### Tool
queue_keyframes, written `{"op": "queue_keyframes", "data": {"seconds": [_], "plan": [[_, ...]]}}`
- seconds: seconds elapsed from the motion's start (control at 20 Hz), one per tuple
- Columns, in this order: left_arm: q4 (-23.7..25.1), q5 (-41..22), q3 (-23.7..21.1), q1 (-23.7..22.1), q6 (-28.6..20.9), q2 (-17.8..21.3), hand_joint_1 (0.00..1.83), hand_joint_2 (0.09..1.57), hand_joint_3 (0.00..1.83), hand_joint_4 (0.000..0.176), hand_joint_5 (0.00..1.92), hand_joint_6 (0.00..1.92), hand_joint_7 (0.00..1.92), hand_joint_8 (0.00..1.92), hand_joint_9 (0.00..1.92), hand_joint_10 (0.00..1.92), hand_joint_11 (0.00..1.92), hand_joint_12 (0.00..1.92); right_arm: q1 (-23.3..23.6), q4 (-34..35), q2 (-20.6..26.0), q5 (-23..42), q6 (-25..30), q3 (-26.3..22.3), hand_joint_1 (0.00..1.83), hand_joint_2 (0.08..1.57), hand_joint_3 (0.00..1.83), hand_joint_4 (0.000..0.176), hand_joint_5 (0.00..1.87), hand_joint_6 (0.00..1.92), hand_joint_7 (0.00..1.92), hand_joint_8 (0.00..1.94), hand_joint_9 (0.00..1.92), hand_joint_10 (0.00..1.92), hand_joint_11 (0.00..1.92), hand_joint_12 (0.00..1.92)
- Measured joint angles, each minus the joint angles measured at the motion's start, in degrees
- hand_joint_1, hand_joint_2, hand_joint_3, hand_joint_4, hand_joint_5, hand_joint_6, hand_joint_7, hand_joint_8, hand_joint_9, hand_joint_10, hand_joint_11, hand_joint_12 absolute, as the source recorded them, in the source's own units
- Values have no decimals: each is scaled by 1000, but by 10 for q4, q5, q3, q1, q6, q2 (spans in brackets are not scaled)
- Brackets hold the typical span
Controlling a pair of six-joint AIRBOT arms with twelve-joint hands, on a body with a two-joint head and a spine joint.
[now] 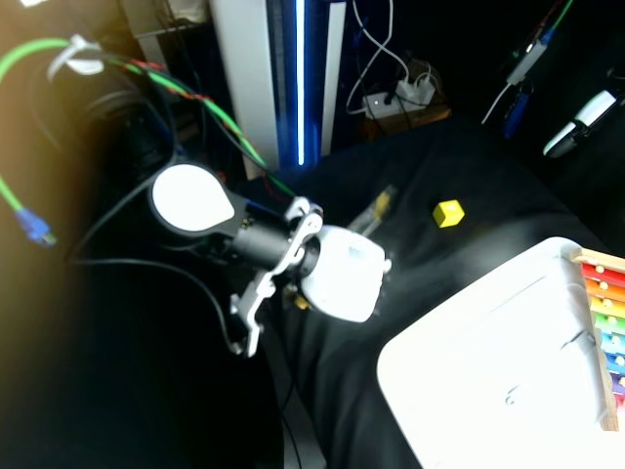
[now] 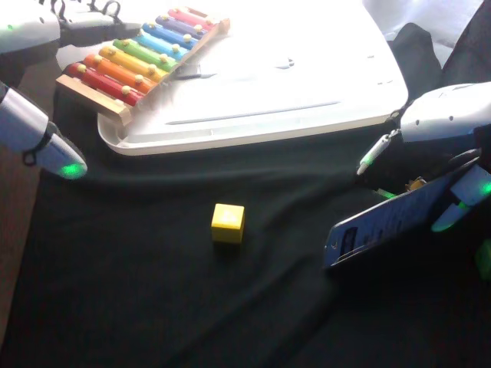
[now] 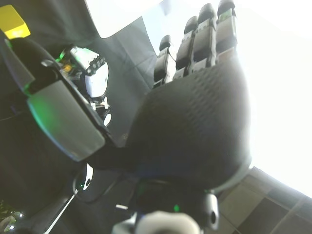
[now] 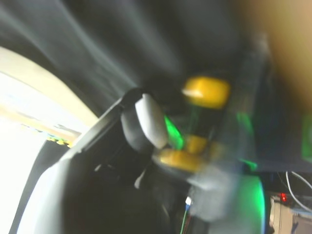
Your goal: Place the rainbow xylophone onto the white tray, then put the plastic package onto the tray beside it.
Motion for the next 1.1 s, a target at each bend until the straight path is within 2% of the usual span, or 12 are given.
{"op": "queue_keyframes", "data": {"seconds": [0.25,0.3,0.35,0.45,0.55,0.6,0.65,0.7,0.75,0.8,0.9,1.1], "plan": [[-2,0,3,0,0,0,801,687,6,152,0,0,28,8,47,6,0,0,62,-6,29,-12,-33,-11,1630,1086,0,75,947,1921,1260,1941,1428,1921,1481,1921],[-2,-1,3,0,0,0,825,720,20,103,0,0,22,4,35,0,0,0,70,-4,32,-17,-42,-13,1673,1077,0,69,898,1921,1256,1941,1445,1921,1504,1921],[-2,-1,3,0,0,0,827,688,4,157,0,0,32,7,42,4,0,0,74,-3,33,-18,-48,-14,1693,1078,0,63,836,1921,1239,1941,1447,1921,1508,1921],[-2,-1,3,0,0,0,810,687,1,169,0,0,24,8,49,9,0,0,80,-5,33,-14,-52,-17,1662,1106,2,111,720,1921,1116,1941,1345,1921,1405,1921],[-3,-1,3,0,0,0,780,696,5,138,0,0,22,5,50,8,0,0,90,20,35,-11,-69,-19,1697,1086,0,119,750,1921,1114,1941,1353,1921,1425,1921],[-3,-2,3,0,0,0,794,715,13,125,0,0,11,0,25,1,0,0,92,28,36,-12,-76,-19,1715,1071,0,115,748,1921,1109,1941,1357,1921,1439,1921],[-3,-2,3,0,0,0,826,684,0,166,0,0,34,10,39,8,0,0,94,40,39,-13,-89,-22,1731,1065,0,108,748,1921,1116,1941,1369,1921,1454,1921],[-3,-1,3,0,0,0,814,720,13,121,0,0,26,5,35,6,0,0,95,55,42,-13,-100,-22,1726,1059,0,100,771,1921,1174,1941,1417,1921,1498,1921],[-3,-1,3,1,0,0,812,720,12,123,0,0,19,2,34,4,0,0,100,60,44,-14,-109,-23,1713,1061,0,97,798,1921,1214,1941,1431,1921,1510,1921],[-3,-1,3,1,0,0,828,698,1,165,0,0,8,0,16,0,0,0,102,66,45,-15,-119,-23,1718,1059,0,59,809,1921,1241,1941,1456,1921,1534,1921],[-3,-2,3,2,0,0,792,697,1,153,0,0,6,0,30,6,0,0,110,91,49,-18,-132,-22,1775,1017,0,4,829,1921,1238,1941,1455,1921,1544,1921],[-3,-2,3,2,0,0,830,688,0,170,0,0,9,0,9,0,0,0,130,93,47,-18,-133,-14,1770,1033,1,41,795,1921,1204,1941,1445,1921,1526,1921]]}}
